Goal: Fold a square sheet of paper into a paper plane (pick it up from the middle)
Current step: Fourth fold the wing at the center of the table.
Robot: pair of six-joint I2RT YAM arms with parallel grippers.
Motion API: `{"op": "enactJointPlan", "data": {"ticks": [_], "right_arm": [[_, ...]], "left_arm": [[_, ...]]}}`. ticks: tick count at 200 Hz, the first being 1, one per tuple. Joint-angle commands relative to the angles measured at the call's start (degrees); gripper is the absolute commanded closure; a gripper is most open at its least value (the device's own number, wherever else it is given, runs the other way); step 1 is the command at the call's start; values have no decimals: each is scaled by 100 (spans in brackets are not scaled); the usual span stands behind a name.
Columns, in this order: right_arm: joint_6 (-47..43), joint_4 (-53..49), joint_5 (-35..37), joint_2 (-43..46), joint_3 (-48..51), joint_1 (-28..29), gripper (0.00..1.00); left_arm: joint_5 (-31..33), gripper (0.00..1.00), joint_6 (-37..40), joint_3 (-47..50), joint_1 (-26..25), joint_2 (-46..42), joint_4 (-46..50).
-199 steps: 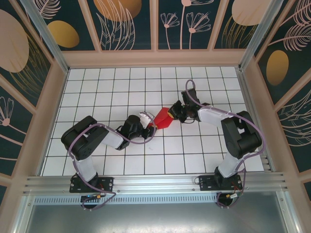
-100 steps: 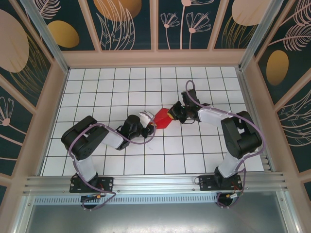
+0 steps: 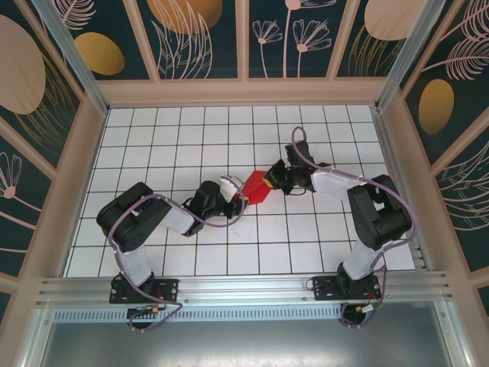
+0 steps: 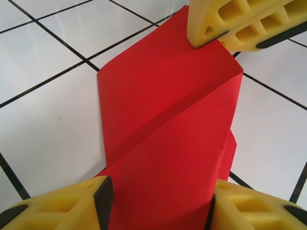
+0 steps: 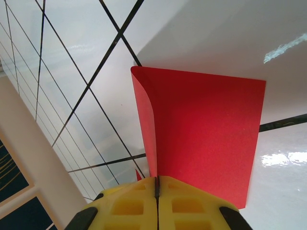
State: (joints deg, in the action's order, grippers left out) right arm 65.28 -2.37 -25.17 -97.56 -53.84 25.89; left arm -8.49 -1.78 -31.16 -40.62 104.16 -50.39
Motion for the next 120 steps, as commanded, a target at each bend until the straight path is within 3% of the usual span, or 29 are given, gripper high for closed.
{"op": "enactJointPlan", "data": {"ticks": [1, 70, 120], "right_arm": [[-28, -40, -33, -119, 23, 43, 91], [-121, -119, 12, -148, -28, 40, 90], [-522, 8, -41, 67, -57, -10, 71]], "left_arm": [[-108, 49, -181, -31, -23, -5, -239], [-194, 55, -500, 9, -25, 52, -304], [-206, 66, -953, 68, -18, 192, -427]]}}
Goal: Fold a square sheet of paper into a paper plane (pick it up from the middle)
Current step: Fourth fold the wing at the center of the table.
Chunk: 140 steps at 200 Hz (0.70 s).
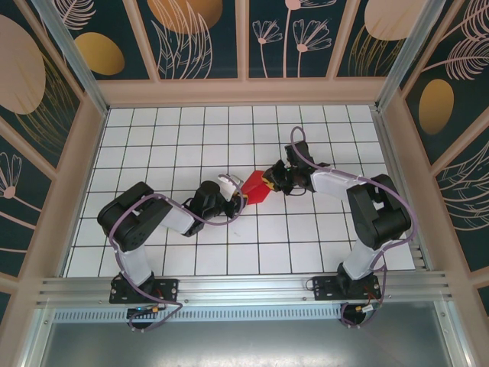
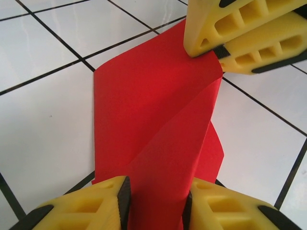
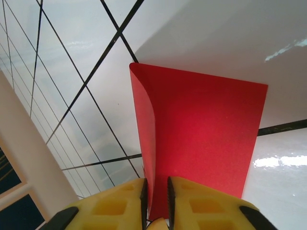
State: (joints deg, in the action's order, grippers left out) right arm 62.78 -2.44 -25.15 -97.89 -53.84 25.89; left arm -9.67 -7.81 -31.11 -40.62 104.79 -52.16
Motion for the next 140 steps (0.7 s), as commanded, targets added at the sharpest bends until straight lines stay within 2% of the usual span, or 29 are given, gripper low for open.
{"op": "enactJointPlan", "data": {"ticks": [1, 30, 70, 140], "right_arm": [[-279, 15, -52, 97, -61, -16, 71], [-581, 162, -224, 186, -32, -49, 60], [-1096, 418, -333, 480, 138, -106, 52], [-2020, 724, -221, 704, 602, -51, 47]], "left_arm": [[-88, 66, -360, 67, -21, 133, -250], [-194, 69, -721, 75, -14, 222, -266], [-347, 74, -1293, -25, -7, 269, -111], [-737, 79, -2602, -125, 94, 363, -61]]}}
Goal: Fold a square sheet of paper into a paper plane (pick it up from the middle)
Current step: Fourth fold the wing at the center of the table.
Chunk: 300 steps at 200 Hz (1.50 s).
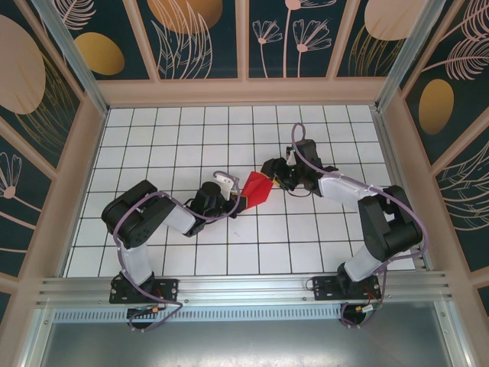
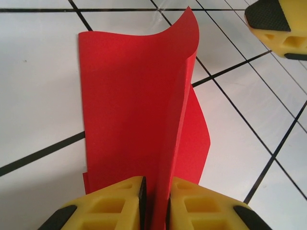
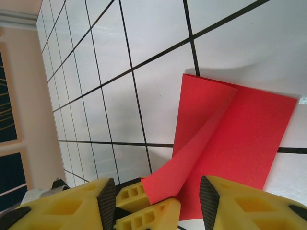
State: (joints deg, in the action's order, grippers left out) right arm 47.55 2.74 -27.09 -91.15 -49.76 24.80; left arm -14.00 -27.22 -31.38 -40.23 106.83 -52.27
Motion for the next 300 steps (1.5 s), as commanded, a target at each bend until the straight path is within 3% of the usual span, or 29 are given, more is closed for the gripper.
{"op": "enactJointPlan", "data": {"ticks": [1, 95, 226, 252, 300], "right_arm": [[-503, 203, -25, 29, 198, 68, 47], [-562, 186, 443, -633, -73, 622, 50], [-370, -59, 676, -1483, -603, 812, 51], [-370, -159, 763, -1551, -601, 811, 51], [-382, -216, 880, -1641, -553, 799, 51]], "left_arm": [[-313, 79, -675, -102, 57, 161, -53], [-227, 80, -1644, -97, 142, 275, -23], [-310, 77, -1633, -289, 133, 247, 417], [-310, 73, -1647, -303, 136, 131, 530], [18, 57, -1753, -318, 170, -315, 1114]]}}
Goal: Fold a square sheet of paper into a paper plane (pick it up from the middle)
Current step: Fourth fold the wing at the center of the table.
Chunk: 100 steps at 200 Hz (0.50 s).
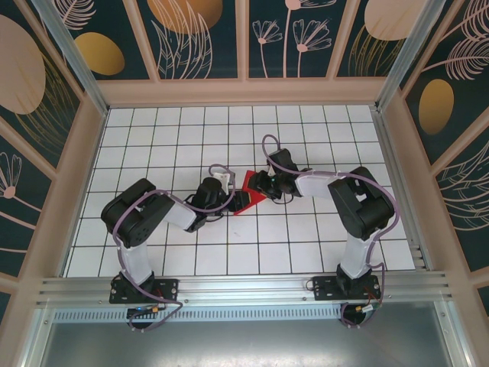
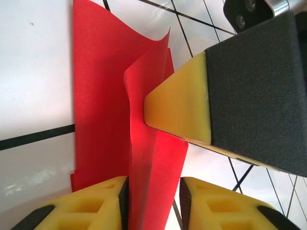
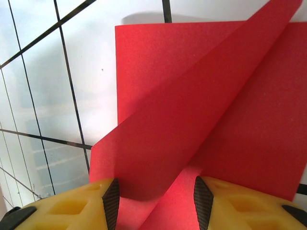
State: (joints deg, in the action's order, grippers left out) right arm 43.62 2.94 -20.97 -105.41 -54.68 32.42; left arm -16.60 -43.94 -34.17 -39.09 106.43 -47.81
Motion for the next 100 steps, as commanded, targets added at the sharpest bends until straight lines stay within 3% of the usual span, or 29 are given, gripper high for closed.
{"op": "enactJointPlan", "data": {"ticks": [1, 34, 60, 100], "right_arm": [[13, -239, 273, -217, -65, 36, 51], [13, -353, 462, -270, -63, 40, 52], [-10, -487, 665, -311, -73, 62, 53], [-139, -838, 1109, -379, -203, 172, 55]], "left_arm": [[283, 57, -84, -37, 58, -287, 690], [637, 50, -185, 7, 129, -691, 1230], [636, 49, -285, 127, 125, -1052, 1116], [487, 56, -328, 183, 121, -1413, 954]]}}
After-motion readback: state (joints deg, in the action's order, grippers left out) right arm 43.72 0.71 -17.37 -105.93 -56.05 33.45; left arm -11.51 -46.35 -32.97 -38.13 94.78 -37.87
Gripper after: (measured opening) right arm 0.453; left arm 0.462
